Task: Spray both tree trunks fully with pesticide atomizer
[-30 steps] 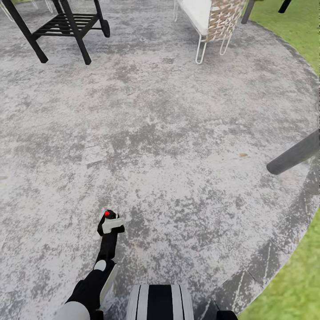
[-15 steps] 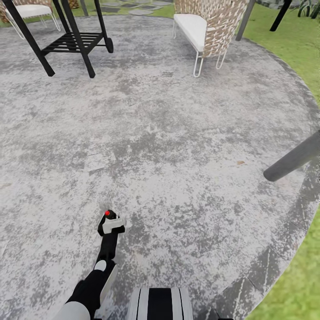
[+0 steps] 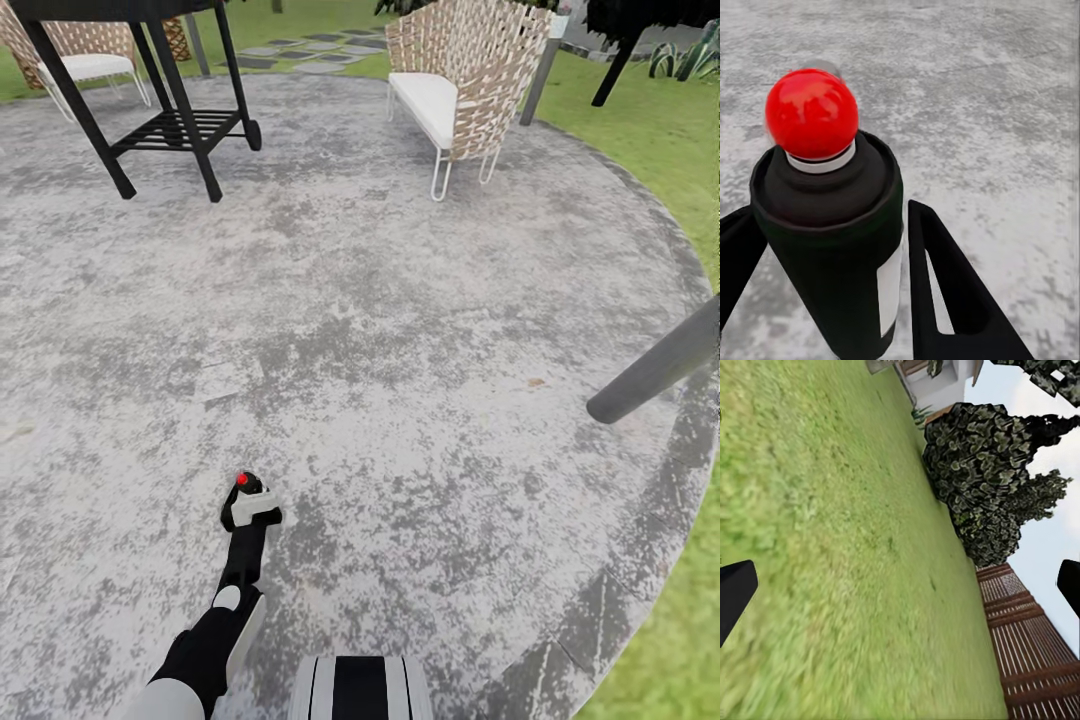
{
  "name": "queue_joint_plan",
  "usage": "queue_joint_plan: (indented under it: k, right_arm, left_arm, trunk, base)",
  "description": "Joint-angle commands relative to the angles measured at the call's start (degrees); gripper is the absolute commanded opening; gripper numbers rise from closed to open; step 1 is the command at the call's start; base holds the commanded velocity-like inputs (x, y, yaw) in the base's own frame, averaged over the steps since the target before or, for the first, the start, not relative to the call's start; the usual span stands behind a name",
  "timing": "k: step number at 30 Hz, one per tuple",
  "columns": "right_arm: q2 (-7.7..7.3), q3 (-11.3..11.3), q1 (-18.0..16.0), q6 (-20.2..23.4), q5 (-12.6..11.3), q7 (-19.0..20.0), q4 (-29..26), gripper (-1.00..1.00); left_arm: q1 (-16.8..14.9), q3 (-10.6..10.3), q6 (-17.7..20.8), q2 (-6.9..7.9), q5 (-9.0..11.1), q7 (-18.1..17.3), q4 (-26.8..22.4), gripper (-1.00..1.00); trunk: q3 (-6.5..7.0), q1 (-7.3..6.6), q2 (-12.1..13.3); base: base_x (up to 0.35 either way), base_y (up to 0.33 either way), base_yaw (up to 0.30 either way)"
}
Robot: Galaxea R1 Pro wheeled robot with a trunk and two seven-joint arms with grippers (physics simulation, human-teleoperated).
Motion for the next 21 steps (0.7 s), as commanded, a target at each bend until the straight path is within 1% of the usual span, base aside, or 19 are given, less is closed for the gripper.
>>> queue_joint_plan:
  k: [1, 4, 6, 15, 21]
  right_arm:
    - [0.0, -0.01, 0.0, 0.0, 0.0, 0.32, 0.0, 1.0]
    - [0.08, -0.04, 0.0, 0.01, -0.06, 2.93, -0.14, 1.0]
    - [0.12, -0.05, 0.0, 0.01, -0.07, 3.69, -0.42, 1.0]
    - [0.15, -0.13, 0.0, 0.0, -0.14, 4.5, -1.3, 1.0]
    - [0.02, -0.29, 0.0, 0.0, -0.03, 4.46, -1.32, 1.0]
  left_arm:
    - [0.0, 0.02, -0.01, 0.0, -0.02, 0.04, 0.0, -1.0]
    - [0.0, 0.05, -0.02, -0.01, -0.03, 0.08, 0.05, -1.0]
    - [0.01, 0.08, -0.02, -0.01, -0.04, 0.09, 0.07, -1.0]
    - [0.0, 0.28, 0.03, 0.0, -0.08, 0.09, 0.28, -1.0]
    - [0.02, 0.37, -0.02, 0.12, -0.07, 0.08, 1.66, -1.0]
  trunk:
    - [0.23, -0.02, 0.02]
    - [0.89, -0.1, 0.06]
    - [1.34, -0.15, 0.08]
    - [3.33, -0.39, 0.2]
    - [4.66, -0.54, 0.28]
  base:
    - [0.0, 0.0, 0.0]
    - [0.0, 0.0, 0.0]
    - [0.0, 0.0, 0.0]
    - [0.0, 0.0, 0.0]
    - [0.0, 0.0, 0.0]
